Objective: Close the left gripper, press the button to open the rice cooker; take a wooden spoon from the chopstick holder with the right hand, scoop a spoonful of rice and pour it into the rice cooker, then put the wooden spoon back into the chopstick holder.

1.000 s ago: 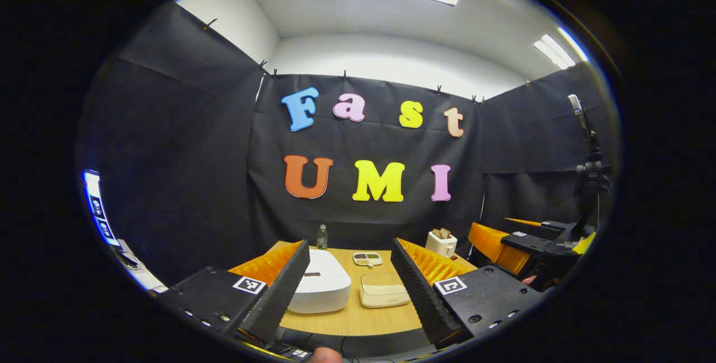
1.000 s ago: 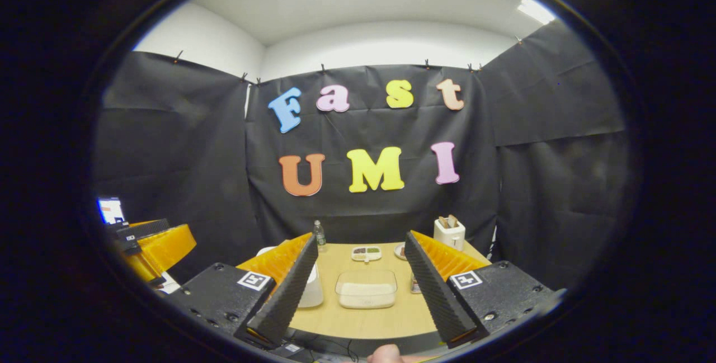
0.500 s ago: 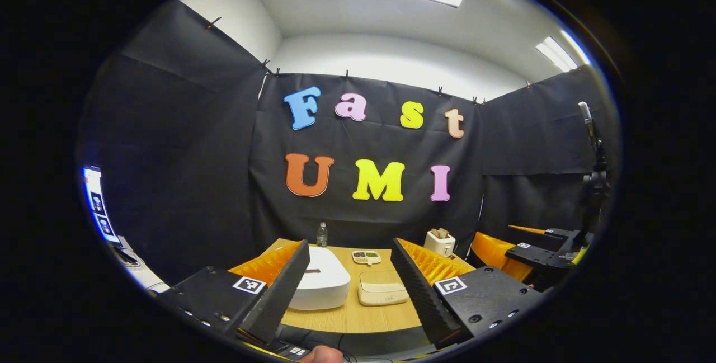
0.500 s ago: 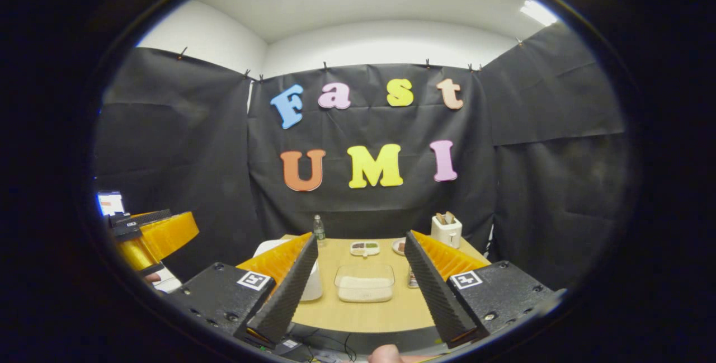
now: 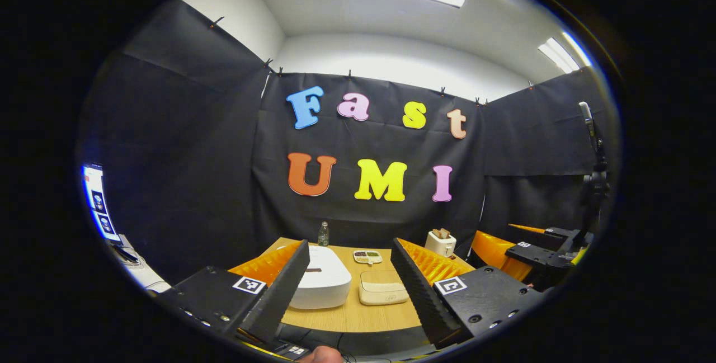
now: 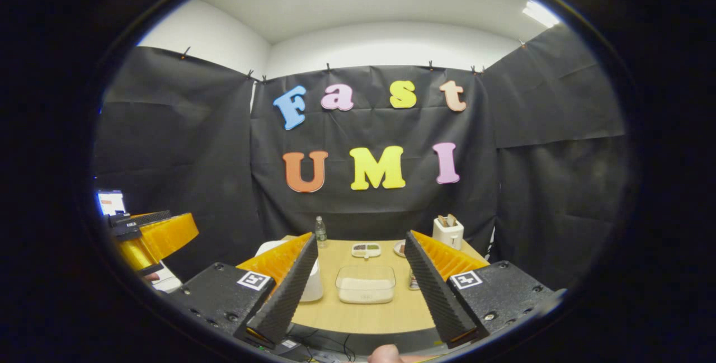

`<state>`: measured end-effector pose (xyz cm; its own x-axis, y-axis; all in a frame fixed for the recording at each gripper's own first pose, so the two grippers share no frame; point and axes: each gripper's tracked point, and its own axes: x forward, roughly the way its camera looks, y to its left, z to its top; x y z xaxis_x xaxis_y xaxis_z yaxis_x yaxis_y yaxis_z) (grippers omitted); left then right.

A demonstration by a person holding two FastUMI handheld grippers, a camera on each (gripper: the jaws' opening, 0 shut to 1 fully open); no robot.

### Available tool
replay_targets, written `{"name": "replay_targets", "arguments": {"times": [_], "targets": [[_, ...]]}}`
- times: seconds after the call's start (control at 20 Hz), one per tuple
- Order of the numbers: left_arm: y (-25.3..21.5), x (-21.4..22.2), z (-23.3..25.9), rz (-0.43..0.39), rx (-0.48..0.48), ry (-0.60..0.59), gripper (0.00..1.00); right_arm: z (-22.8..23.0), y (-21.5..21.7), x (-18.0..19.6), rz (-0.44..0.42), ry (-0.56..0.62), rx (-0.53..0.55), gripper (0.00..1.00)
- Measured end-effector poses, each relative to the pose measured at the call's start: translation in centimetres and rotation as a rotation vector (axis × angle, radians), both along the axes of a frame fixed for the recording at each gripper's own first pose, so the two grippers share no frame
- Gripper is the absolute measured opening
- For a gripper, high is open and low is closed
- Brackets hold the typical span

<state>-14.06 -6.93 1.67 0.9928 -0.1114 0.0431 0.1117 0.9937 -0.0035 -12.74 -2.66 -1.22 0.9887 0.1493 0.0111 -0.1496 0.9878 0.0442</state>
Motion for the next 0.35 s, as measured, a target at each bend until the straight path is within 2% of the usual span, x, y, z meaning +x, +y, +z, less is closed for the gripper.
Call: {"name": "replay_targets", "arguments": {"times": [0.35], "targets": [[-0.15, -0.09, -0.19, 0.003, -0.006, 0.009, 0.94, -0.04, 0.38, 0.32, 0.016, 0.004, -0.007, 1.00]]}}
